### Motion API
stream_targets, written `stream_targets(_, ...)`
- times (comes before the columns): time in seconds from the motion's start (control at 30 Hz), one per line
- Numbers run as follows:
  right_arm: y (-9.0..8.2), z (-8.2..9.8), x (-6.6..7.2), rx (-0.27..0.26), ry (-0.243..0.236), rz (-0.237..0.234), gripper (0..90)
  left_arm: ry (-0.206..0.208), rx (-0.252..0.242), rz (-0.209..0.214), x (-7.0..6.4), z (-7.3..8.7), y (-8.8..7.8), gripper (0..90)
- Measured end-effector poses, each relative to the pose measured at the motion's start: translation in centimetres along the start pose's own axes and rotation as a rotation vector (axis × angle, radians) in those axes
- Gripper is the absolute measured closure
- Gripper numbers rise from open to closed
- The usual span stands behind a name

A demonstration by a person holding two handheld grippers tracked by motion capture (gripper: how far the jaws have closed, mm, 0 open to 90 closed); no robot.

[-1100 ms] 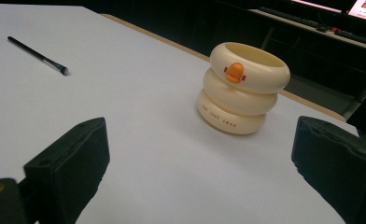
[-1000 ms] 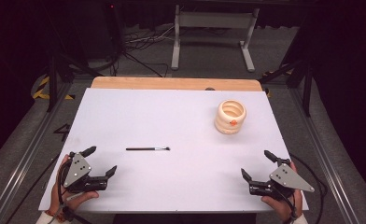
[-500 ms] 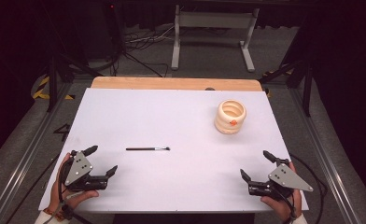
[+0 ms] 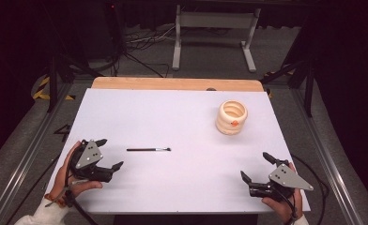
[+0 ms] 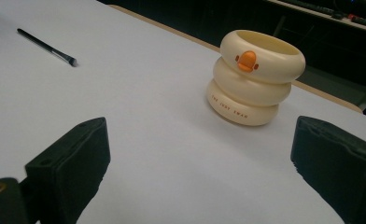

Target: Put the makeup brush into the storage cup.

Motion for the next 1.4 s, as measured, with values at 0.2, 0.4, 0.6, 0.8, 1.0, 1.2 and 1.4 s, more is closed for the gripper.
stream_targets(0.2,0.1,0.2,-0.2,0.007,0.017,-0.006,5.3,0.089,0.078,0.047,0.1,-1.9,1.3,9.8)
stream_targets(0.4,0.1,0.2,-0.1,0.005,0.019,-0.009,5.3,0.149,0.144,0.090,0.1,-2.2,3.1,12.4)
stream_targets(0.6,0.1,0.3,-0.1,0.009,0.020,-0.010,5.3,0.182,0.209,0.104,0.6,-2.5,4.4,12.4)
stream_targets(0.8,0.2,0.3,0.0,0.016,0.013,-0.013,5.4,0.219,0.260,0.110,1.1,-3.4,5.4,14.3)
stream_targets(1.0,0.2,0.3,0.0,0.018,0.013,-0.015,5.4,0.248,0.294,0.122,1.2,-4.1,6.0,15.6)
stream_targets(1.2,0.2,0.3,0.0,0.019,0.012,-0.014,5.4,0.281,0.344,0.153,1.0,-4.4,6.9,16.8)
stream_targets(1.4,0.2,0.4,0.0,0.021,0.013,-0.017,5.4,0.317,0.406,0.172,1.4,-5.0,7.6,19.2)
Point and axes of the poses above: each handheld gripper's, and its own axes: y roughly forward along the jaws, z roughly out of its underside, x roughly to its left, the point moved 7 cm from there along y, roughly forward along the jaws, and after that the axes turned 1 degree about -y, right-handed, at the moved point
